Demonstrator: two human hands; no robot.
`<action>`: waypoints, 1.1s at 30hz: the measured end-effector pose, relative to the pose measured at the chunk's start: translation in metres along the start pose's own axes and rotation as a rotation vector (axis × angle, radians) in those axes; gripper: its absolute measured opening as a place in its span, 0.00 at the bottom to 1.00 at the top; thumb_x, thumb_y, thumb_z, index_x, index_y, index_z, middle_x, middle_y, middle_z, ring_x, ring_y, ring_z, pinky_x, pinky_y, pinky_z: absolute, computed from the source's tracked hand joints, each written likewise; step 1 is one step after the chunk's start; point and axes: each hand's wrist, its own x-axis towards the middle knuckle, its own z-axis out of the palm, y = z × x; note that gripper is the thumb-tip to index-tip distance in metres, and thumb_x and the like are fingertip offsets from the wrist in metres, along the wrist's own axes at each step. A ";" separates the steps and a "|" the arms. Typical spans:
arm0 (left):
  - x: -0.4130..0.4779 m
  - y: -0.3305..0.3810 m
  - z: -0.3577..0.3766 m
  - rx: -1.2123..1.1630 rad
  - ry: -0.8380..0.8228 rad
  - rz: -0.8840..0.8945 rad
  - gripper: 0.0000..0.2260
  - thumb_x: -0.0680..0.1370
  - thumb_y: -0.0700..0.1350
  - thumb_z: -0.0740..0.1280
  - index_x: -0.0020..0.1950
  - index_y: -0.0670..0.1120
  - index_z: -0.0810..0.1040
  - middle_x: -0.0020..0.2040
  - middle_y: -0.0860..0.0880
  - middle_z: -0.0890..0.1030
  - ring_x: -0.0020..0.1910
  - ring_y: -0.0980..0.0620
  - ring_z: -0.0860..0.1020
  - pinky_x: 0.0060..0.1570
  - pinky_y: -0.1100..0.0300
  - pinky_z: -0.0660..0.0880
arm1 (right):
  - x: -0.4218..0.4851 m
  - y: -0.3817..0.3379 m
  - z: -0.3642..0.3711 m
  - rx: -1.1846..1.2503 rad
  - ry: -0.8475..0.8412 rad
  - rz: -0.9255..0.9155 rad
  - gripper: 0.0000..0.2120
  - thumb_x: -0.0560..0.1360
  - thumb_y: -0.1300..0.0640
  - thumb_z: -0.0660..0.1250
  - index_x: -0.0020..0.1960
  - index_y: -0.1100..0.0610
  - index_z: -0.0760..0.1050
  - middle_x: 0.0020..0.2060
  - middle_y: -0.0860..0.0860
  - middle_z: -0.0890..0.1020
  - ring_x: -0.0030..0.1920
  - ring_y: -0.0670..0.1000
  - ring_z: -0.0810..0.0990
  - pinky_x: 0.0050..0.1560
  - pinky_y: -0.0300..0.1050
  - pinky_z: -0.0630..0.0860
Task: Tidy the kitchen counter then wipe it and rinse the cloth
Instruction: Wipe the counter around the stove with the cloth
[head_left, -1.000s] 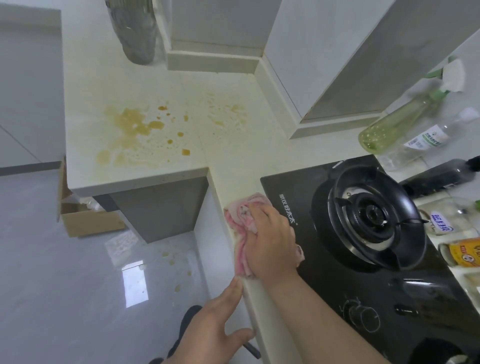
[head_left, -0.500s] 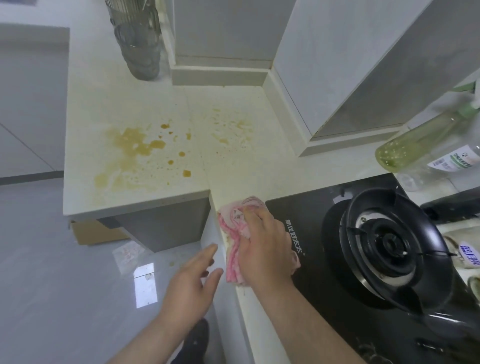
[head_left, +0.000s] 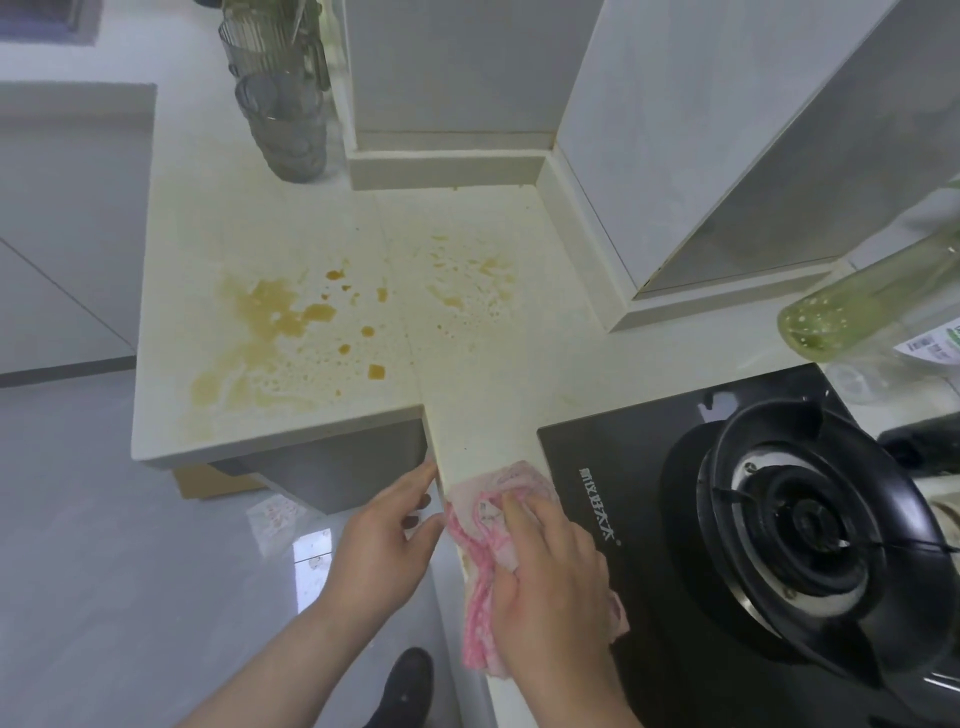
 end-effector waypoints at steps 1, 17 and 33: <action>0.000 0.001 -0.001 0.004 -0.003 -0.010 0.25 0.76 0.46 0.69 0.70 0.61 0.68 0.64 0.69 0.72 0.55 0.67 0.75 0.51 0.70 0.73 | -0.005 0.002 0.000 0.017 -0.018 -0.007 0.36 0.59 0.53 0.80 0.65 0.46 0.72 0.59 0.44 0.78 0.52 0.49 0.79 0.46 0.47 0.78; 0.010 0.018 -0.011 -0.157 0.007 -0.123 0.28 0.76 0.30 0.64 0.51 0.67 0.80 0.51 0.65 0.82 0.53 0.67 0.78 0.53 0.75 0.71 | 0.049 -0.014 0.010 0.097 0.025 -0.013 0.29 0.62 0.55 0.72 0.64 0.47 0.74 0.60 0.46 0.78 0.52 0.51 0.78 0.47 0.46 0.75; 0.026 0.011 -0.038 -0.034 -0.086 -0.021 0.22 0.73 0.42 0.72 0.63 0.62 0.75 0.58 0.67 0.77 0.53 0.65 0.78 0.52 0.70 0.74 | 0.128 -0.040 0.014 0.148 -0.019 0.036 0.26 0.75 0.53 0.66 0.71 0.47 0.66 0.70 0.47 0.70 0.62 0.54 0.71 0.63 0.52 0.68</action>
